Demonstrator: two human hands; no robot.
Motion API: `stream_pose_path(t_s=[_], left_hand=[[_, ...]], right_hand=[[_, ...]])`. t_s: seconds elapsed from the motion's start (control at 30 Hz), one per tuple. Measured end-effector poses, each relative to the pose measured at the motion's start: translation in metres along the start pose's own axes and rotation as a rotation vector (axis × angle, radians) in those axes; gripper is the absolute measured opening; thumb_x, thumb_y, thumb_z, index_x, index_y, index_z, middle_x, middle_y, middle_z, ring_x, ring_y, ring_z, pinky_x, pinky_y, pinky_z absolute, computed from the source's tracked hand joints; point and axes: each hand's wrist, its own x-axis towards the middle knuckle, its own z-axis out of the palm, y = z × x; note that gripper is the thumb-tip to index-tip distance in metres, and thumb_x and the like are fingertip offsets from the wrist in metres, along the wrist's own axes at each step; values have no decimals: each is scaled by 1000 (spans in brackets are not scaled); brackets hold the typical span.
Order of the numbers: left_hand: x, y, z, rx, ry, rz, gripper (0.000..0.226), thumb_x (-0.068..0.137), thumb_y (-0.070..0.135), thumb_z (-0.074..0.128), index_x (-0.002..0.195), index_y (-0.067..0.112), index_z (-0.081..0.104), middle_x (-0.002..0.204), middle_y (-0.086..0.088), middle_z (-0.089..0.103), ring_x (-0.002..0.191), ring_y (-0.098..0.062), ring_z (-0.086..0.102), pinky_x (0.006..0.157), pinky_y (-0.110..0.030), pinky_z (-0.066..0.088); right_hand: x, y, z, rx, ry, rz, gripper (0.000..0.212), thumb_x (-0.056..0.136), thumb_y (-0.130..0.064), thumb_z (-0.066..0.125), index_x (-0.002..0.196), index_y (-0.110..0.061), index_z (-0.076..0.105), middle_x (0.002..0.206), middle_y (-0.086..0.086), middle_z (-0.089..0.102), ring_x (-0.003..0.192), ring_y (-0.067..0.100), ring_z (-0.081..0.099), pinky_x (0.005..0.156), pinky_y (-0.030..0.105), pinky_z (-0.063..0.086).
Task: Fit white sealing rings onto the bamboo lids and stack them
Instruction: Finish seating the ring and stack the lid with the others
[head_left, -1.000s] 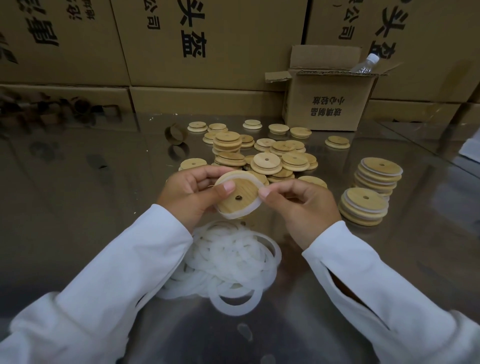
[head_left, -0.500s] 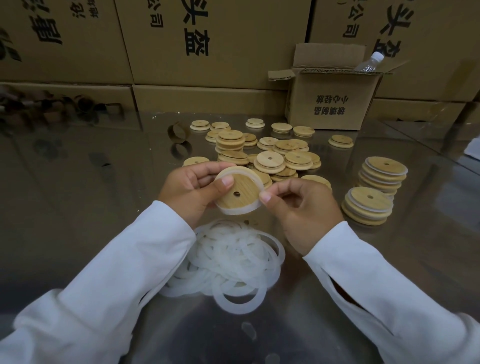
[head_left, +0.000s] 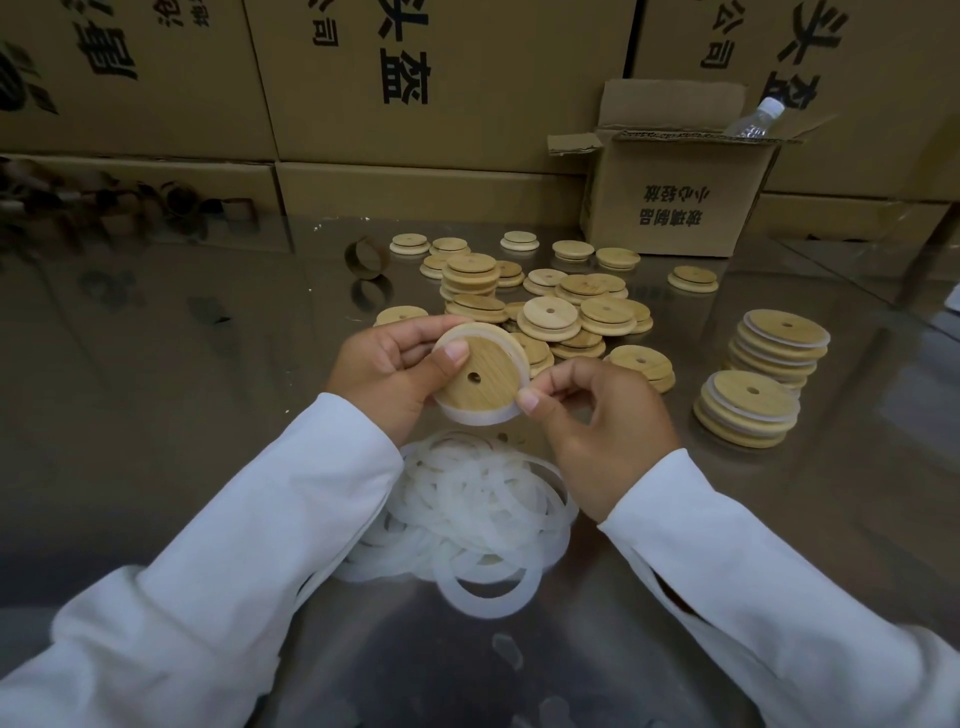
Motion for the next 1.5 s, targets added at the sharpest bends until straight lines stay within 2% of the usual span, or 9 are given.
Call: stream_pose_path(t_s=[0.13, 0.43, 0.67, 0.93, 1.03, 1.1, 1.23, 1.37, 1.5], left_hand=[[0, -3, 1, -13, 27, -35, 16, 77, 11, 60, 85, 21, 69, 75, 2, 73, 72, -11, 69, 68, -26, 57], [0, 0, 5, 9, -19, -31, 24, 63, 22, 64, 87, 21, 68, 78, 1, 74, 74, -12, 69, 67, -28, 57], [-1, 1, 8, 83, -20, 20, 18, 78, 4, 63, 86, 19, 67, 76, 6, 73, 74, -9, 68, 63, -21, 55], [-1, 3, 8, 25, 46, -26, 19, 79, 3, 63, 86, 21, 65, 82, 2, 71, 77, -17, 67, 63, -33, 56], [-2, 3, 9, -60, -23, -91, 34, 64, 11, 67, 97, 16, 62, 91, -3, 70, 80, -16, 68, 59, -25, 55], [-2, 3, 10, -68, -71, -109, 42, 57, 12, 67, 99, 16, 62, 90, 0, 71, 83, -14, 69, 63, -24, 55], [-3, 2, 10, -39, -118, -100, 37, 70, -6, 62, 100, 16, 62, 94, -2, 70, 89, -15, 68, 74, -24, 56], [-3, 2, 9, 50, -134, -62, 39, 76, -14, 58, 100, 17, 60, 99, -5, 66, 91, -14, 66, 81, -23, 54], [-4, 4, 11, 216, -142, -28, 37, 75, -12, 62, 96, 19, 59, 95, -1, 65, 80, 0, 65, 72, -13, 52]], right_hand=[[0, 0, 0, -1, 9, 0, 18, 83, -20, 64, 70, -28, 56, 74, -13, 58, 69, -5, 51, 61, 0, 37], [4, 5, -6, 215, 45, 119, 14, 77, -19, 72, 67, -25, 66, 70, -8, 66, 64, 1, 58, 58, 3, 43], [4, 11, 1, 269, 86, 172, 7, 77, -18, 71, 76, -19, 64, 76, -2, 64, 66, 3, 56, 60, 7, 45], [4, 18, 12, 219, 107, 222, 15, 78, -30, 69, 72, -20, 59, 69, -7, 60, 60, -2, 54, 57, 9, 43], [5, 20, 10, 209, 135, 220, 13, 79, -26, 66, 68, -22, 60, 68, -6, 62, 65, 6, 57, 62, 18, 44], [5, 21, 9, 177, 171, 199, 17, 80, -21, 65, 64, -25, 59, 63, -11, 60, 60, 2, 56, 59, 15, 43], [6, 21, 8, 128, 201, 176, 20, 82, -19, 63, 64, -27, 58, 60, -16, 59, 60, -10, 54, 52, 3, 40], [6, 21, 6, 98, 172, 173, 17, 84, -20, 61, 69, -26, 57, 70, -11, 63, 67, 1, 60, 59, 10, 42], [6, 19, 4, 45, 154, 138, 15, 85, -22, 62, 70, -25, 58, 70, -14, 62, 64, -2, 58, 55, 5, 41]])
